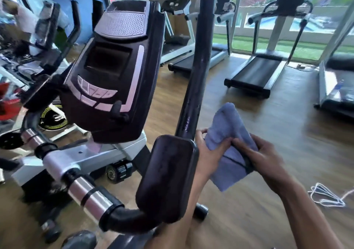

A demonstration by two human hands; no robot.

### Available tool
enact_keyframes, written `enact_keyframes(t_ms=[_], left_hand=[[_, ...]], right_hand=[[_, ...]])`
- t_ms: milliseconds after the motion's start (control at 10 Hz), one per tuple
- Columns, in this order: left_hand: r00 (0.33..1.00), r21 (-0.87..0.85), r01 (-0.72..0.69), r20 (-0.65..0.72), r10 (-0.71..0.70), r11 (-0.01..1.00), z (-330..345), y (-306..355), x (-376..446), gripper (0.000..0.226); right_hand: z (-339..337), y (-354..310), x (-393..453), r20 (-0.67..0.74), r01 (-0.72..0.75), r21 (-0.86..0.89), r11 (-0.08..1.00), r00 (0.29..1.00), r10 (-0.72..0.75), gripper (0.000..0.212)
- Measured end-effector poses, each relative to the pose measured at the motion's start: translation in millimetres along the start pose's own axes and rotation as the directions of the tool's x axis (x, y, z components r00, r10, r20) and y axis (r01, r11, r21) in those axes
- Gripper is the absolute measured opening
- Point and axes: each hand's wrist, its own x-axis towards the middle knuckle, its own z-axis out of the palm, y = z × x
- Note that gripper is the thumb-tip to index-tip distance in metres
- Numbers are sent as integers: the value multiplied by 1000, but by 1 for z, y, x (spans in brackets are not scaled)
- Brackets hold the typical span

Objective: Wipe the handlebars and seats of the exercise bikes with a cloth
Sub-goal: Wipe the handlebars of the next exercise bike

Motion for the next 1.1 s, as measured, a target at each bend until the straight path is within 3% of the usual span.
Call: enact_keyframes(t_ms=[100, 200, 400, 500, 600, 700, 800, 1000, 1100], left_hand=[[1000, 213, 3, -28, 3, 977, -13, -8, -16, 94], [997, 189, -71, -15, 75, 979, -22, -9, -33, 90], [940, -60, -4, 339, 24, 998, -38, 10, -69, 62], [925, -39, 8, 379, 7, 999, -37, 9, -79, 71], [896, 0, -3, 444, 3, 1000, -38, 7, -85, 65], [898, 21, -7, 440, -3, 1000, -38, 13, -90, 43], [912, 25, -32, 411, 19, 999, -39, 20, -95, 40], [941, 194, -108, 335, 38, 975, -41, 42, -106, 65], [934, 212, -111, 357, 29, 971, -45, 45, -110, 64]], right_hand=[[6, -17, -23, -136, -49, -58, 997, 990, 41, 5], [-3, -10, -33, -157, -30, -209, 977, 988, -3, 7], [-10, -17, -55, -36, 39, -278, 960, 998, -51, 8], [-10, -26, -65, 16, 43, -236, 971, 999, -40, 22], [-12, -31, -72, 48, 36, -182, 983, 998, -27, 32], [-13, -33, -78, 35, 47, -134, 990, 998, -43, 27], [-14, -32, -86, -6, 37, -26, 999, 999, -37, 30], [-13, -34, -99, -71, 30, 113, 993, 997, -22, 30], [-7, -34, -105, -90, 27, 135, 990, 996, -15, 29]])
